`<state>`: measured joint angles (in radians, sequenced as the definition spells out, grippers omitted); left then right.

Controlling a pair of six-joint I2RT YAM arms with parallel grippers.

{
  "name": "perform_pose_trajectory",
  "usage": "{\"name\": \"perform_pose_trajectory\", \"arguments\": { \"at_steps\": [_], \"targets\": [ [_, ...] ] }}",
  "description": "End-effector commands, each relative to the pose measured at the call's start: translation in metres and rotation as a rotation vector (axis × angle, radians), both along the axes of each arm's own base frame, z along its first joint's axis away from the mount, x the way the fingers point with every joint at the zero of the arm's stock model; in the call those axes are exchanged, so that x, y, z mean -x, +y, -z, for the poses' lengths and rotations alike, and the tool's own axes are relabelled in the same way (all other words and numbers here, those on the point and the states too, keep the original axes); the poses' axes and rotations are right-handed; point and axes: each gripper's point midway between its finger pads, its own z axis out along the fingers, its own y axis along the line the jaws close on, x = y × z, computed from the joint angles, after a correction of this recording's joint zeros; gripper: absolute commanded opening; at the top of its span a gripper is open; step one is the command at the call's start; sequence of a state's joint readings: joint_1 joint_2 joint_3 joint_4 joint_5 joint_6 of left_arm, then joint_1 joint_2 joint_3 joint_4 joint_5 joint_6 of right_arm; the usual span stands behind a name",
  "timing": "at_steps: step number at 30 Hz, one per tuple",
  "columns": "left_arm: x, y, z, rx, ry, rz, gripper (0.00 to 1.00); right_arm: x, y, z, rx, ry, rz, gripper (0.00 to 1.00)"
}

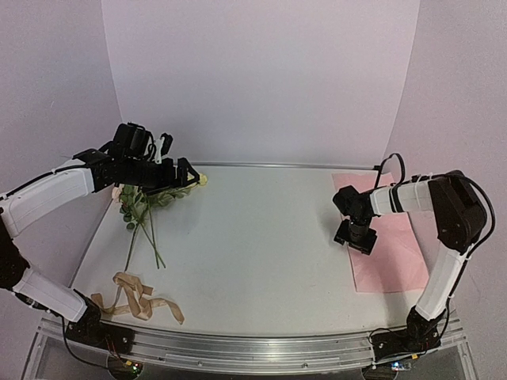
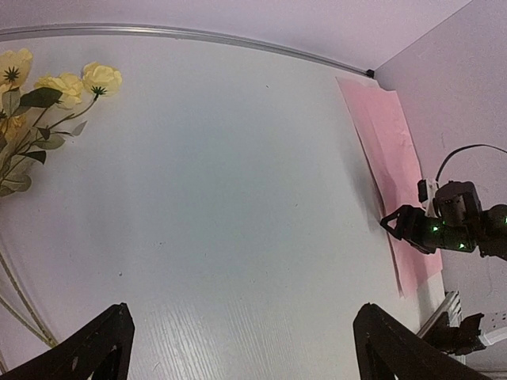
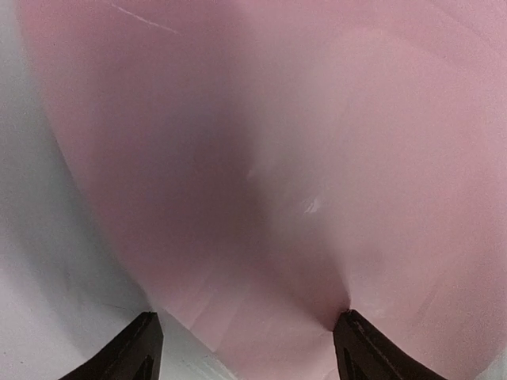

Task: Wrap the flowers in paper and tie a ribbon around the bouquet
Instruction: Move the folded wrapping paper to the center of the board.

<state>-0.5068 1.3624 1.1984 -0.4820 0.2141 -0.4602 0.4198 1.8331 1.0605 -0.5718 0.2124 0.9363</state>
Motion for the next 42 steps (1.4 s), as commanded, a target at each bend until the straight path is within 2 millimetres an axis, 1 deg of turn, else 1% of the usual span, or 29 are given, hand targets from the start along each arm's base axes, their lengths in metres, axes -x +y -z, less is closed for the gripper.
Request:
{"name": "perform_pose_trajectory", "arguments": {
  "at_steps": [1, 4, 7, 12, 15, 18, 20, 21, 24, 26, 28, 30, 32, 35, 36, 37, 38, 40, 42],
  "targets": [
    [-0.004, -0.003, -0.026, 0.032, -0.056, 0.015, 1.00, 0.011, 0.004, 0.019, -0.057, 0.009, 0.027, 0.62],
    [-0.004, -0.003, -0.025, 0.036, -0.051, 0.011, 1.00, 0.014, 0.005, 0.025, -0.079, -0.006, 0.041, 0.49],
    [-0.004, -0.003, -0.024, 0.039, -0.046, 0.007, 1.00, 0.016, 0.007, 0.030, -0.105, -0.023, 0.046, 0.28],
    [-0.004, -0.003, -0.021, 0.042, -0.038, 0.000, 1.00, 0.017, 0.020, 0.032, -0.159, -0.033, 0.025, 0.00],
    [-0.005, -0.003, -0.019, 0.052, -0.032, -0.006, 1.00, 0.022, 0.041, 0.029, -0.194, -0.045, -0.008, 0.00],
    [-0.006, -0.005, -0.015, 0.062, -0.024, -0.009, 1.00, 0.029, 0.075, 0.024, -0.250, -0.061, -0.048, 0.00],
    [-0.006, -0.005, -0.012, 0.065, -0.019, -0.012, 1.00, 0.035, 0.103, 0.020, -0.284, -0.070, -0.089, 0.00],
    [-0.007, -0.006, -0.011, 0.066, -0.016, -0.013, 1.00, 0.039, 0.120, 0.017, -0.301, -0.071, -0.117, 0.00],
    [-0.007, -0.007, -0.002, 0.068, 0.006, -0.017, 1.00, 0.060, 0.174, 0.016, -0.346, -0.051, -0.211, 0.00],
    [-0.007, -0.008, 0.005, 0.072, 0.023, -0.017, 1.00, 0.072, 0.201, 0.015, -0.366, -0.043, -0.262, 0.00],
    [-0.006, -0.009, 0.014, 0.077, 0.044, -0.017, 1.00, 0.080, 0.219, 0.010, -0.382, -0.050, -0.305, 0.00],
    [-0.003, -0.012, 0.028, 0.086, 0.077, -0.008, 1.00, 0.080, 0.225, -0.001, -0.400, -0.070, -0.328, 0.00],
    [0.001, -0.020, 0.045, 0.112, 0.115, 0.021, 1.00, 0.074, 0.228, -0.023, -0.421, -0.113, -0.352, 0.02],
    [0.013, -0.038, 0.073, 0.137, 0.196, 0.081, 1.00, 0.065, 0.227, -0.067, -0.451, -0.198, -0.379, 0.19],
    [0.018, -0.045, 0.081, 0.131, 0.214, 0.100, 1.00, 0.064, 0.224, -0.075, -0.451, -0.213, -0.379, 0.26],
    [0.023, -0.054, 0.089, 0.124, 0.231, 0.119, 1.00, 0.064, 0.218, -0.086, -0.452, -0.234, -0.377, 0.35],
    [0.029, -0.060, 0.098, 0.120, 0.249, 0.133, 1.00, 0.065, 0.210, -0.092, -0.444, -0.246, -0.374, 0.44],
    [0.039, -0.076, 0.113, 0.132, 0.282, 0.163, 1.00, 0.070, 0.184, -0.092, -0.380, -0.248, -0.351, 0.59],
    [0.047, -0.089, 0.123, 0.165, 0.313, 0.189, 1.00, 0.075, 0.154, -0.085, -0.327, -0.237, -0.309, 0.69]
  ]
}}
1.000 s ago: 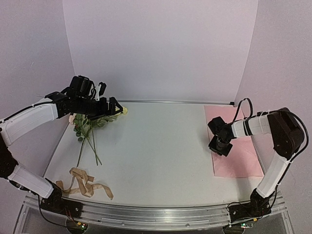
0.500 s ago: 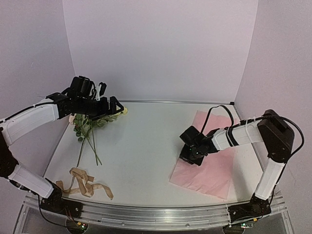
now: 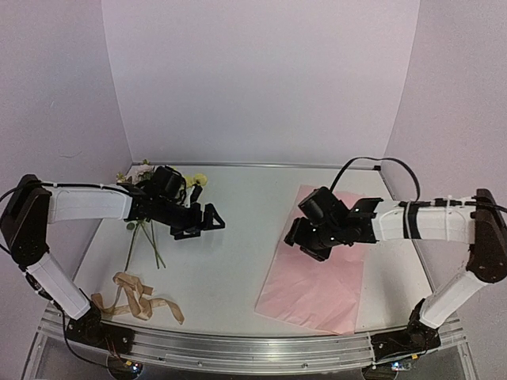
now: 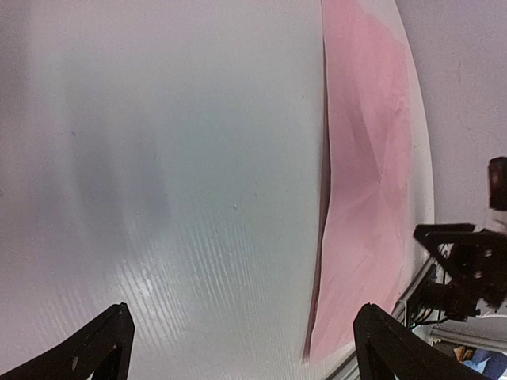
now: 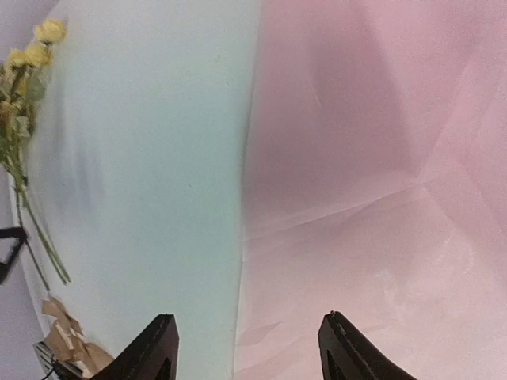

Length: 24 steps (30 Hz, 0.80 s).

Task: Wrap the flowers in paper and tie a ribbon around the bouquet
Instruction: Move the folded wrapping paper to the center of the board.

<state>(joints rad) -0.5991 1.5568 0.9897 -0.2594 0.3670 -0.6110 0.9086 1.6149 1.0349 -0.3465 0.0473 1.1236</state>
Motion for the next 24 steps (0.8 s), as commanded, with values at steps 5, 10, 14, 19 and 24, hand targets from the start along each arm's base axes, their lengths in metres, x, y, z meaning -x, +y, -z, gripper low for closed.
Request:
{"name": "perform_pose_trajectory", "arguments": {
  "at_steps": [5, 10, 14, 19, 24],
  "targets": [
    [0.027, -0.061, 0.022, 0.147, 0.086, 0.117, 0.99, 0.016, -0.136, 0.025, 0.183, 0.014, 0.214, 0.91],
    [0.029, -0.074, 0.030, 0.179, 0.115, 0.150, 0.98, 0.015, -0.185, 0.034, 0.146, 0.002, 0.313, 0.98],
    [0.027, -0.080, 0.037, 0.184, 0.137, 0.165, 0.99, 0.012, -0.207, 0.044, 0.081, 0.004, 0.348, 0.98],
    [0.022, -0.086, 0.039, 0.180, 0.140, 0.173, 0.99, 0.000, -0.204, 0.058, -0.027, 0.055, 0.310, 0.98],
    [0.018, -0.087, 0.039, 0.171, 0.137, 0.169, 0.99, -0.013, -0.208, 0.068, -0.114, 0.090, 0.323, 0.98]
  ]
}}
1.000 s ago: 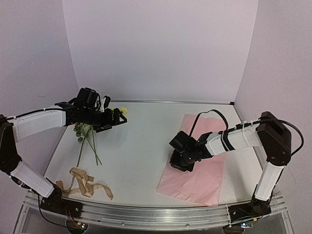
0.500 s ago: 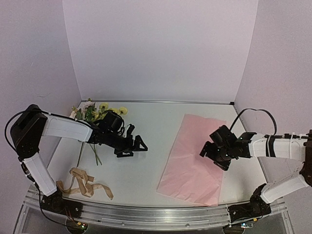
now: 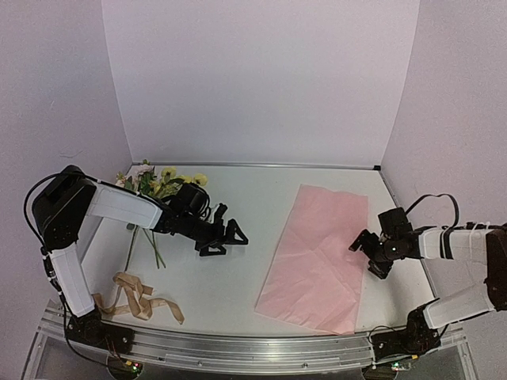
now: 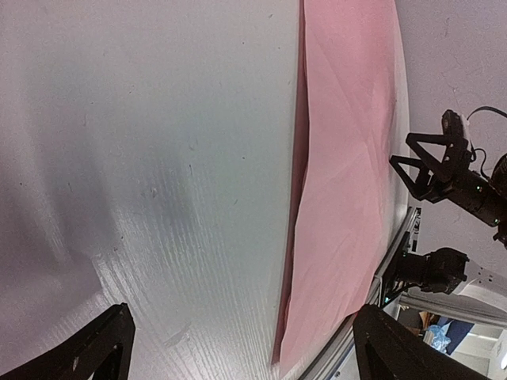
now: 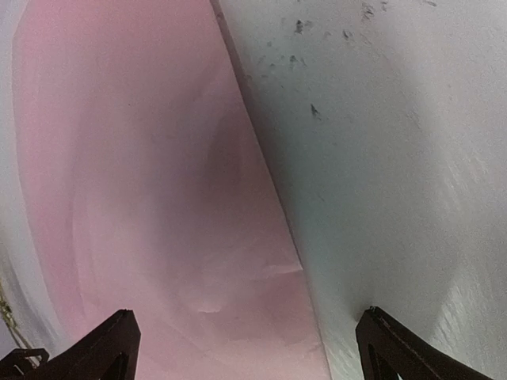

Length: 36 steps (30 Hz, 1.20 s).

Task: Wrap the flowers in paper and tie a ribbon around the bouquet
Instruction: Move the folded wrapping paper to the center of the board.

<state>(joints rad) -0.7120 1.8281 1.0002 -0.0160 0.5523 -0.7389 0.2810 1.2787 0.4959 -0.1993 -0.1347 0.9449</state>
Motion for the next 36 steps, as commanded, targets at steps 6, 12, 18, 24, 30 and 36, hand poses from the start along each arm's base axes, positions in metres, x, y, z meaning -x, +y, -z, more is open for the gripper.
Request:
{"name": "perform_pose_trajectory", "arguments": {
  "at_steps": [6, 12, 18, 24, 30, 36],
  "targets": [
    [-0.019, -0.010, -0.020, 0.039, -0.059, -0.016, 0.99, -0.033, 0.026, 0.000, -0.163, -0.010, -0.103, 0.98],
    [-0.043, 0.013, -0.013, 0.044, -0.031, -0.105, 0.99, -0.063, 0.070, -0.007, -0.153, 0.010, -0.251, 0.97],
    [-0.073, 0.035, -0.012, 0.087, -0.009, -0.186, 1.00, -0.083, 0.139, -0.005, -0.083, 0.054, -0.449, 0.97],
    [-0.109, 0.045, 0.003, 0.061, 0.000, -0.234, 1.00, -0.101, 0.164, 0.002, -0.077, 0.074, -0.499, 0.96],
    [-0.126, 0.023, 0.008, 0.080, -0.007, -0.142, 0.99, -0.098, 0.140, -0.020, 0.001, 0.027, -0.437, 0.98],
    [-0.125, -0.008, 0.018, 0.046, -0.006, -0.029, 0.98, -0.085, 0.102, -0.043, 0.016, -0.043, -0.320, 0.98]
  ]
}}
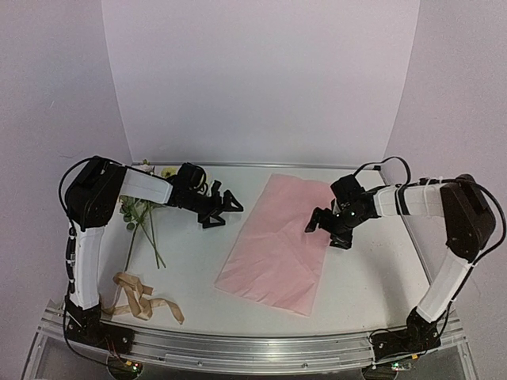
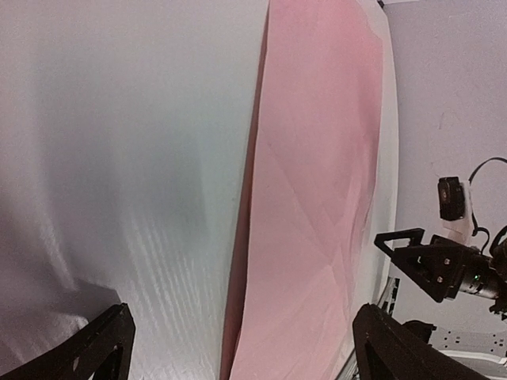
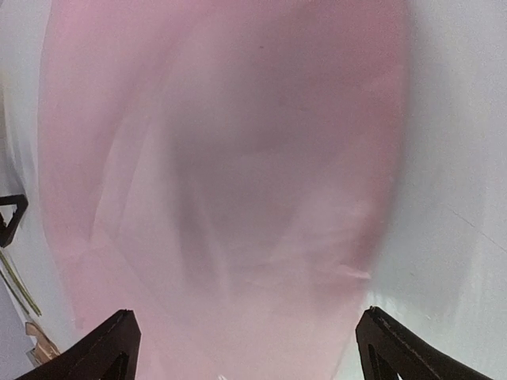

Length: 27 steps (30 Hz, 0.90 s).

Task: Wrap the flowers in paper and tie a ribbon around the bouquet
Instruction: Pick up the folded wrapping paper from the center of the board.

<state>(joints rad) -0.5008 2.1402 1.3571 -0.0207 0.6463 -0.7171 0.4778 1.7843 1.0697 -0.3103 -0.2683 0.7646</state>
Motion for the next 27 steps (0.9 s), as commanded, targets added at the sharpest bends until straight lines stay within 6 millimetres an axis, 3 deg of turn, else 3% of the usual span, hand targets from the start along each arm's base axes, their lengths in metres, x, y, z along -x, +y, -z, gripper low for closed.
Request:
{"name": "perform_pose_trajectory", "arguments": {
  "at_steps": [1, 7, 16, 21, 27],
  "targets": [
    [0.010, -0.029, 0.009, -0.043, 0.001, 0.122, 0.98, 0.000, -0.034, -0.027, 0.015, -0.087, 0.114, 0.98],
    [0.008, -0.050, 0.028, -0.072, 0.028, 0.141, 0.95, 0.002, -0.043, -0.004, -0.022, -0.041, 0.139, 0.98],
    [0.011, -0.065, 0.028, -0.083, 0.045, 0.164, 0.82, -0.014, -0.039, 0.034, -0.091, 0.019, 0.098, 0.98],
    [0.015, -0.067, 0.006, -0.033, 0.049, 0.153, 0.73, -0.019, -0.031, 0.042, -0.118, 0.036, 0.095, 0.98],
    [0.020, -0.069, -0.034, 0.050, 0.019, 0.144, 0.67, -0.023, -0.021, 0.043, -0.133, 0.040, 0.072, 0.98]
  ]
}}
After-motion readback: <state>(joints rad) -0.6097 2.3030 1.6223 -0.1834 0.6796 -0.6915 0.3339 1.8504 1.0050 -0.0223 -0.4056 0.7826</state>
